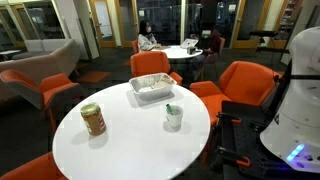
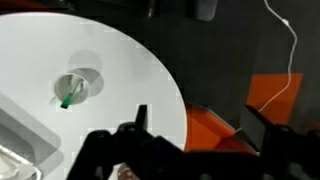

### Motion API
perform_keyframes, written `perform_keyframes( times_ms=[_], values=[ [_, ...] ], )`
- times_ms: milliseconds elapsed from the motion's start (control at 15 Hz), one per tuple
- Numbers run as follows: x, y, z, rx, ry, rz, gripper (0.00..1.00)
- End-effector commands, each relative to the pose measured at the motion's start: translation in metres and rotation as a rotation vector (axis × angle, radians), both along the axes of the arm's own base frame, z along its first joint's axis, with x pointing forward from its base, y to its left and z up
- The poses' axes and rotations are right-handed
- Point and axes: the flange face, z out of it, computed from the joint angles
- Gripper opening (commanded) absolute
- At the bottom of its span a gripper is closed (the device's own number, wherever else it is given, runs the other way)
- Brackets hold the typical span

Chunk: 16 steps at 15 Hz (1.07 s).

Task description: Put the marker on the table

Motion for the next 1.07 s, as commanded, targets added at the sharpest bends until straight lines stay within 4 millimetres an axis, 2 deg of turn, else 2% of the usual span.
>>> perform_keyframes(
  times_ms=[0,400,600,800,1000],
  values=[
    [0.000,0.000,0.001,0.000,0.001,0.000,1.00],
    [0.000,0.000,0.001,0.000,0.001,0.000,1.00],
    [0.021,-0.018,-0.014,-0.046,-0.105,-0.119,1.00],
    [0.044,-0.050,-0.044,-0.077,-0.211,-0.251,1.00],
    [0.066,-0.082,-0.086,-0.145,-0.274,-0.346,1.00]
  ],
)
